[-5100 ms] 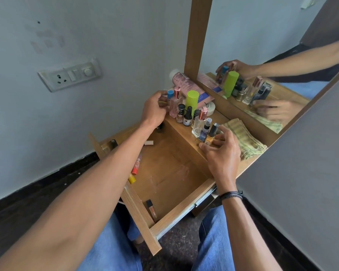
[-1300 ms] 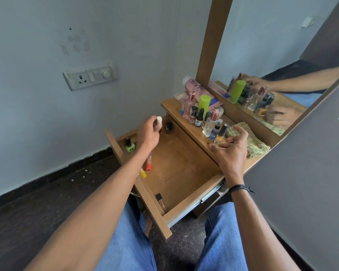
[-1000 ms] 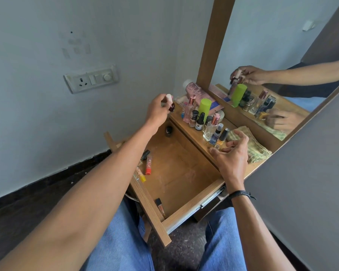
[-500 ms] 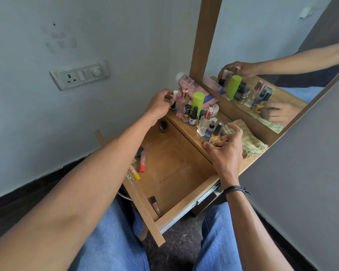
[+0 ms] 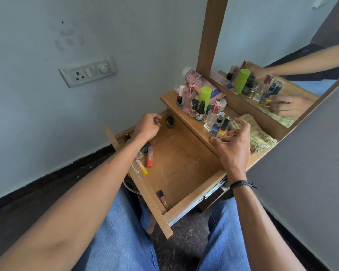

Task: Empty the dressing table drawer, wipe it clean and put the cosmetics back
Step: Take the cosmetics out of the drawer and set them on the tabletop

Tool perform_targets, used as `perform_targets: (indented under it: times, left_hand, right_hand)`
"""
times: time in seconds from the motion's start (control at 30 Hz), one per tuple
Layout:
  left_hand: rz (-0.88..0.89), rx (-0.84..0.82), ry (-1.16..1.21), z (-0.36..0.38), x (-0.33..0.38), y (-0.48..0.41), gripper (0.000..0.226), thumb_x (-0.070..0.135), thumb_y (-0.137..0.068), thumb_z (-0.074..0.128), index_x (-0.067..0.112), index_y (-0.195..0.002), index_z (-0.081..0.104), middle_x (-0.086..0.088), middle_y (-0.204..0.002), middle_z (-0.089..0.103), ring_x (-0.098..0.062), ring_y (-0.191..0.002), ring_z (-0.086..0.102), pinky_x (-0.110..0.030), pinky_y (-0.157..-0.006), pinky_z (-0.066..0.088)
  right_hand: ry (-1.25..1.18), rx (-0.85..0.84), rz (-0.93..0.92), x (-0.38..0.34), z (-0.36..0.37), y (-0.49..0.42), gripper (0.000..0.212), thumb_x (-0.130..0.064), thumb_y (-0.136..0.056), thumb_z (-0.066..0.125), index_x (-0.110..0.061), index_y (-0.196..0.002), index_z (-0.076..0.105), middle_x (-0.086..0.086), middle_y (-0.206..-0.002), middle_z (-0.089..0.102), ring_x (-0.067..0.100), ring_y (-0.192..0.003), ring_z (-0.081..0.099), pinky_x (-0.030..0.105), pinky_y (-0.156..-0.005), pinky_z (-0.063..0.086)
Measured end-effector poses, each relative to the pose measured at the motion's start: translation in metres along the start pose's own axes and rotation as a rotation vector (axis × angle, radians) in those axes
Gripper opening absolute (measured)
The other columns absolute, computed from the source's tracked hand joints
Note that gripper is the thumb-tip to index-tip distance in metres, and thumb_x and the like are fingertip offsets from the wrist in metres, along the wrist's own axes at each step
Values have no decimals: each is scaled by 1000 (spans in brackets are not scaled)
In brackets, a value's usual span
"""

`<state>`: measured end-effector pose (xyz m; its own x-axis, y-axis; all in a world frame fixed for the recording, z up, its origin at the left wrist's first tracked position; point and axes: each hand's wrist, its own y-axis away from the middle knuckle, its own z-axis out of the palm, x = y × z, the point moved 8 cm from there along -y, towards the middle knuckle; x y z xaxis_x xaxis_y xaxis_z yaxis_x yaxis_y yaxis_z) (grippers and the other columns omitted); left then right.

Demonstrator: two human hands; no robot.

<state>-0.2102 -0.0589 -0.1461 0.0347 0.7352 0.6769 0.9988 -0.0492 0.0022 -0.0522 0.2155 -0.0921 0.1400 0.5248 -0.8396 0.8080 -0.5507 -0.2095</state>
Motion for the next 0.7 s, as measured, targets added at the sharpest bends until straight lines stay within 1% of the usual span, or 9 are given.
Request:
perform_targets:
  times: [0.1,0.23,0.33,0.43,0.5,0.57,0.63,0.7]
  left_hand:
    - [51,13,-92,11,17,-1,36,15,-95,66,19,-130,63,-1,-129,64,-21,-115,63,-37,-97,54]
    - [129,30,-255,32,33,-2,46,15,-93,69,14,-137,57,-7,-142,52,-30,-119,60,-38,-95,55]
    - [116,55,-297,40,32,-5,44,16,-92,70,10,-133,58,-8,-139,47,-30,-110,61,-40,-86,59]
    - [132,71,-311,44,30,-7,32,15,-90,72,7,-120,63,-9,-134,45,-28,-101,61,-40,-80,60]
    - [153,77,-324,46,29,-6,25,9,-88,73,6,-112,65,-10,-133,45,-28,-99,60,-39,-77,60]
    - [185,74,-339,48,27,-5,25,6,-88,72,5,-112,64,-10,-133,45,-29,-99,60,-39,-75,60]
    - [204,74,-310,48,26,-4,26,7,-89,70,7,-114,64,-9,-132,48,-29,-100,62,-39,-76,61]
    - [187,90,-263,42,27,-5,25,12,-92,69,9,-117,66,-8,-130,55,-29,-101,65,-40,-78,61]
  right_hand:
    - [-3,-2,-9,-1,0,1,80,-20,-76,89,-24,-140,43,1,-105,60,-3,-75,57,-2,-61,38]
    - [2,-4,-8,-2,0,0,80,-20,-76,89,-24,-141,42,1,-105,59,0,-75,58,-1,-61,39]
    - [9,-1,-5,-2,-1,0,79,-21,-77,89,-24,-141,43,-1,-104,58,-3,-74,57,-1,-61,38]
    - [24,4,-13,-3,-1,0,78,-23,-77,88,-25,-141,43,-2,-104,58,-4,-75,56,0,-60,38]
    - [36,6,-11,-2,0,0,78,-23,-77,88,-26,-141,42,-3,-104,58,-3,-75,56,3,-58,39]
    - [40,9,-16,-2,0,0,78,-24,-77,88,-26,-141,42,-2,-103,58,0,-75,57,3,-58,39]
    - [32,11,-19,-2,1,0,78,-23,-77,88,-25,-141,42,-2,-102,58,2,-75,57,1,-61,39]
    - [33,9,-20,-1,1,-1,78,-21,-77,88,-25,-141,42,-2,-101,57,2,-75,57,-1,-63,38]
